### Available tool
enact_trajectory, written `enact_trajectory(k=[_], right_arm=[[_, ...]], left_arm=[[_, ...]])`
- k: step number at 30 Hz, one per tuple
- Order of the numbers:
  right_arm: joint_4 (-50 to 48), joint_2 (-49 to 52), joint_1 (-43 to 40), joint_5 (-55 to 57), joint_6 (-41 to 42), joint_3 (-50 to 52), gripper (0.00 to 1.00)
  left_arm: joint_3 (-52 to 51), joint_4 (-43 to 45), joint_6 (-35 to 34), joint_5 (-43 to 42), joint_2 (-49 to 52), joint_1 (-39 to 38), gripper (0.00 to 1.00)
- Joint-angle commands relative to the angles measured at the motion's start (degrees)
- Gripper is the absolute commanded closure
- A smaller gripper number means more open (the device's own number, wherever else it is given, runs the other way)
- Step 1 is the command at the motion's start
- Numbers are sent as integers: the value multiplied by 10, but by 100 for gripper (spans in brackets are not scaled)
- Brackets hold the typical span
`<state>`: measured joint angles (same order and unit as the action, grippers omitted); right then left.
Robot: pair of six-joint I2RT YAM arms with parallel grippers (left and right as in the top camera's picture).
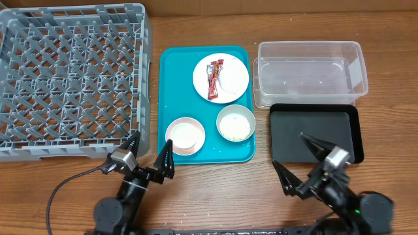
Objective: Sort waste into correct bins and load items into the dishwasher
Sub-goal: 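Move the right gripper toward the white cup on the teal tray, then grasp the white paper cup with the right gripper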
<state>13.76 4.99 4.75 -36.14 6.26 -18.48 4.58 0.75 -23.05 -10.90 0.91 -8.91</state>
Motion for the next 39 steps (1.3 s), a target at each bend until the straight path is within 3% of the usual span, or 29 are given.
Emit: enact_trajectory(k=[1,5,11,16,20,25,28,32,37,39], right_arm=[[76,63,-3,-10,12,-131,0],[237,201,-3,-11,12,-310,0],[467,429,-3,-24,-14,-603,0],[548,556,-3,-80,15,-756,0],[560,614,2,-114,60,-763,0],[621,699,83,-10,72,-752,0],[654,766,170,85,120,-744,0],[617,856,293,159,164,-744,0],[547,939,384,296,233,-744,0],[534,966,391,305,240,-744,10]], left_arm=[[116,-74,-8,-33,3,3,0],[283,-245,37,25,66,3,0],[547,-483,65,25,232,3,0],[696,-626,63,7,355,3,0],[742,-679,64,-10,409,3,0],[746,-701,66,-35,412,3,0],[765,-729,59,47,412,3,0],[811,-826,-69,259,412,3,0],[814,-893,-91,281,416,3,0],[814,-912,-91,268,418,3,0]])
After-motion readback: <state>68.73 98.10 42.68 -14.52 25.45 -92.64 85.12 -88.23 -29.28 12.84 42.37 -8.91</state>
